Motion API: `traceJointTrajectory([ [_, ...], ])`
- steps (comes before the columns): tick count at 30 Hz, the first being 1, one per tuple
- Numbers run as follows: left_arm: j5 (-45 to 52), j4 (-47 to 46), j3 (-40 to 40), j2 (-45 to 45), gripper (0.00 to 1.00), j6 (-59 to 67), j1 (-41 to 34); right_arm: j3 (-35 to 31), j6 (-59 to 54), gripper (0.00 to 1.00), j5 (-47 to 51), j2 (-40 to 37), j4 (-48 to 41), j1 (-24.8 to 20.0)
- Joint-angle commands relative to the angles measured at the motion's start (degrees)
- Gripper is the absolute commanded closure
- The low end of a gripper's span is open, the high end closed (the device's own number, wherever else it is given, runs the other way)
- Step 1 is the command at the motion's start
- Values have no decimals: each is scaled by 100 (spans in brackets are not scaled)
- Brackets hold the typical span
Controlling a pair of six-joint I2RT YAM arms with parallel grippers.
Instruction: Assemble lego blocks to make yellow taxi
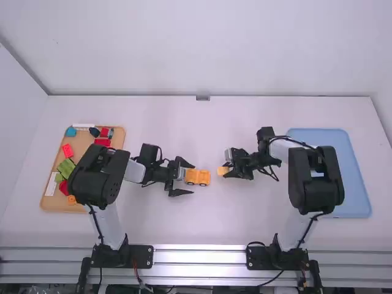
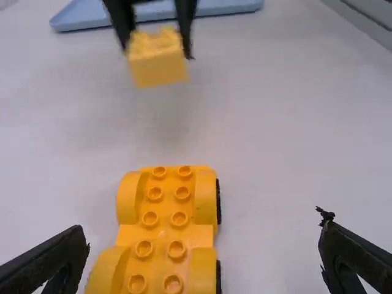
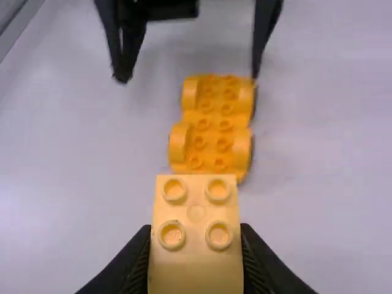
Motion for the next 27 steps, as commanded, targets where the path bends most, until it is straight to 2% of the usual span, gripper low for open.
traceJointTrajectory([
  [1,127,66,111,160,1,13,-146,90,518,75,66,-262,140,184],
  [7,76,31,422,391,1,-216,-308,17,1257,79,505,-323,592,710],
  [12,-361,11,446,424,1,-214,-330,-81,1921,79,949,-323,1250,1047],
  [27,-636,-299,439,468,0,-195,-450,-308,2162,80,879,-323,1628,1147],
])
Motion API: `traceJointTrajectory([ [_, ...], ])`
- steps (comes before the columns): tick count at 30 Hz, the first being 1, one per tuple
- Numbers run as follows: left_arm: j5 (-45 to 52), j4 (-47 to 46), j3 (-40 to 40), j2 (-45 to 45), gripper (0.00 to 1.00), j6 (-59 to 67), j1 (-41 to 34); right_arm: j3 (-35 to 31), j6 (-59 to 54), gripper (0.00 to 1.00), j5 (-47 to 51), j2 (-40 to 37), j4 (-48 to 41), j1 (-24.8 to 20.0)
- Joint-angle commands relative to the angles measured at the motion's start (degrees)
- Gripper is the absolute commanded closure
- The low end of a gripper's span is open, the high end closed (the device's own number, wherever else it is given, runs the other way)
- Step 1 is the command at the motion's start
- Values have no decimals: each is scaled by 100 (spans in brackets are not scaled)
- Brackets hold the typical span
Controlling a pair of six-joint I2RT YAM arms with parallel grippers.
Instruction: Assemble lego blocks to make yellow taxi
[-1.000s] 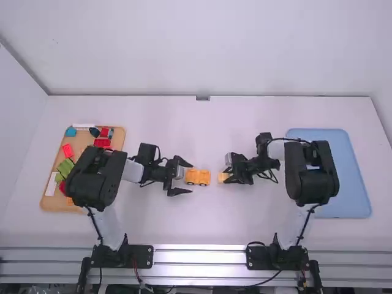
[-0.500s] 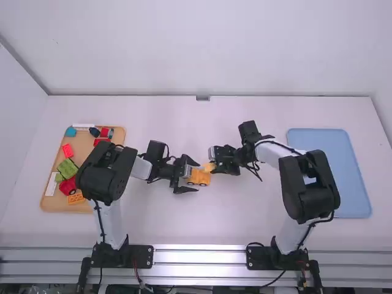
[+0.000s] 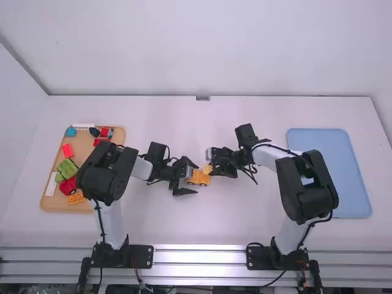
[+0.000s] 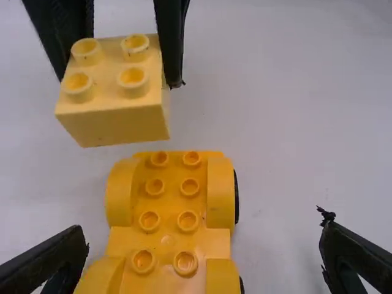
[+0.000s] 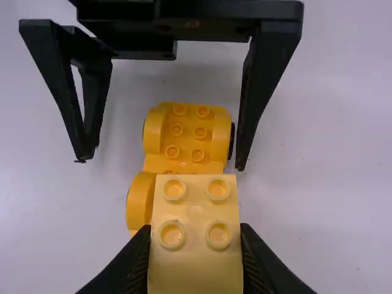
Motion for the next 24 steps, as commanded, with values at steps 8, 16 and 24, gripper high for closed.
traceJointTrajectory([
  [8,-70,85,17,225,13,-46,-118,-52,0,80,-319,-44,-111,0],
  [16,-267,302,15,417,30,-293,-118,-127,-66,80,-356,-44,-48,0],
  [24,-332,415,24,417,49,-297,-116,-376,-11,83,-413,-39,308,9],
])
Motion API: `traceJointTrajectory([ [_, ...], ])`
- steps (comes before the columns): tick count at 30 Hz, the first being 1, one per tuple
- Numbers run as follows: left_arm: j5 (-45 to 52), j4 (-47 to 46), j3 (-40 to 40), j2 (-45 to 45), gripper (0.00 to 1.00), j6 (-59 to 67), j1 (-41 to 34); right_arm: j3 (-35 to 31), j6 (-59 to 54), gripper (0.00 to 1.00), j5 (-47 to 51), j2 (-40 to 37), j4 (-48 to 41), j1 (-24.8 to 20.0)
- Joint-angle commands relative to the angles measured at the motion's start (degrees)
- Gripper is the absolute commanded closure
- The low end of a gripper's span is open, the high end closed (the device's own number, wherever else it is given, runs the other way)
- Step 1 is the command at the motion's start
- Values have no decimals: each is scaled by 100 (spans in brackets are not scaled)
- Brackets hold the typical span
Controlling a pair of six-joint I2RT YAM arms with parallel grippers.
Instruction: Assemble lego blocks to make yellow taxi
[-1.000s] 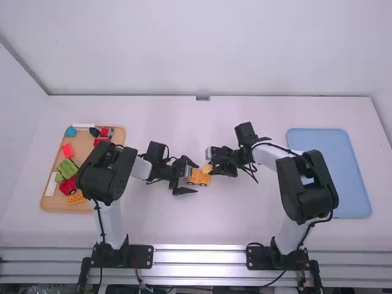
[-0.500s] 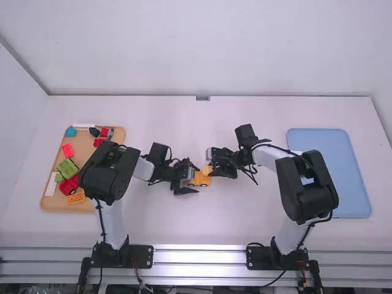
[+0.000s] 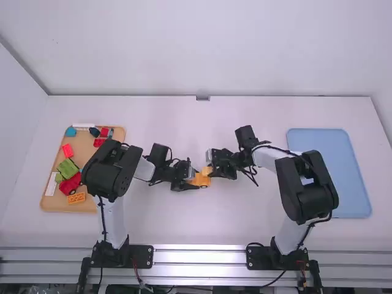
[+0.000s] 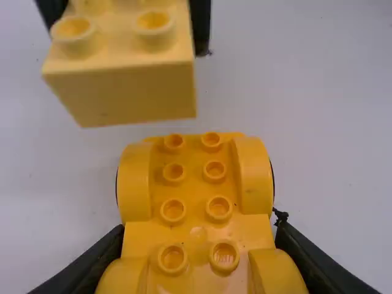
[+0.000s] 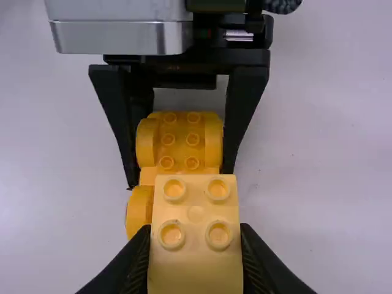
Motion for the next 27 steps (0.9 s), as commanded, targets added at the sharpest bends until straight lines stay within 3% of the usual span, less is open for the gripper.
traceJointTrajectory([
  [1,-131,-11,17,118,50,4,-28,-319,125,83,-249,-31,260,13],
  [6,-463,127,7,118,53,-354,-26,-1001,975,76,-363,-31,1705,0],
  [9,-492,160,7,118,53,-448,-28,-1185,1257,74,-374,-31,2122,28],
  [20,-476,-236,9,118,59,-94,-37,-1152,1318,77,262,-31,2133,389],
  [27,-476,-223,-70,118,59,-101,-37,-1150,1233,77,236,-33,2205,210],
])
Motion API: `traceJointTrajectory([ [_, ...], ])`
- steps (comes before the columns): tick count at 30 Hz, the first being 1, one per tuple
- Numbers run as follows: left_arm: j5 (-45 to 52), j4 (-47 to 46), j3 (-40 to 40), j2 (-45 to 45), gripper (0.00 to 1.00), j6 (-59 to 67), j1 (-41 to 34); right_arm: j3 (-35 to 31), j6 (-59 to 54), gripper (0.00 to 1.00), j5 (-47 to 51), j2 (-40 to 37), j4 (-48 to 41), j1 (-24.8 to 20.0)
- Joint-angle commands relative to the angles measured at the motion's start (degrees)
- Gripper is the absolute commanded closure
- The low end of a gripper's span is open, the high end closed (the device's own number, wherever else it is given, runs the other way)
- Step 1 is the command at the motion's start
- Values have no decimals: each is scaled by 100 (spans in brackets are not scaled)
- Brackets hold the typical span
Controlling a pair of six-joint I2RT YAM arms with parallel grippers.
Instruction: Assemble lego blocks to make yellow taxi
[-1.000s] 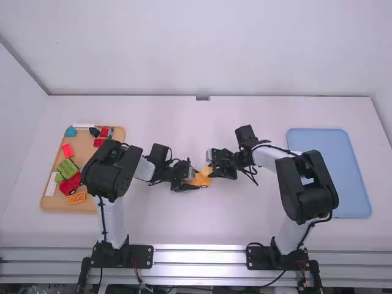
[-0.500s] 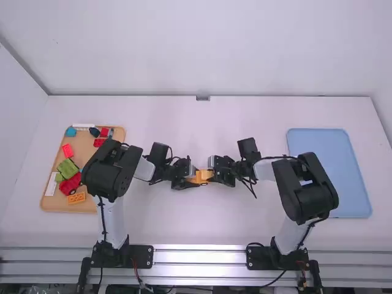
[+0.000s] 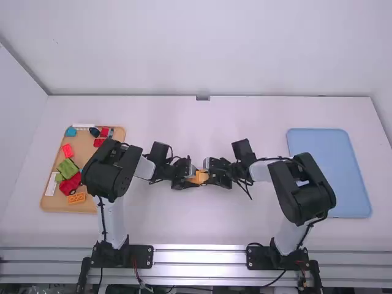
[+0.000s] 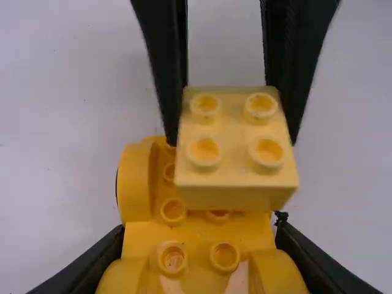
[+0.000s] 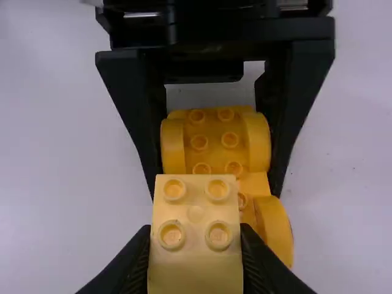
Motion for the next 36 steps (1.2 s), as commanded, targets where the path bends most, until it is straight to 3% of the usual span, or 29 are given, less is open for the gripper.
traceJointTrajectory([
  [1,-299,-136,-203,118,59,26,-35,22,-46,77,48,-33,4,-131],
  [9,-299,46,-372,118,59,24,-48,26,-44,73,-52,-33,101,-162],
  [18,-302,107,-387,118,61,20,-55,28,-48,75,490,-33,-31,151],
  [27,-321,146,-385,118,61,20,-44,31,-105,75,549,-33,-203,144],
  [36,-345,166,-382,118,63,-17,-50,514,-507,78,566,-33,-1314,142],
])
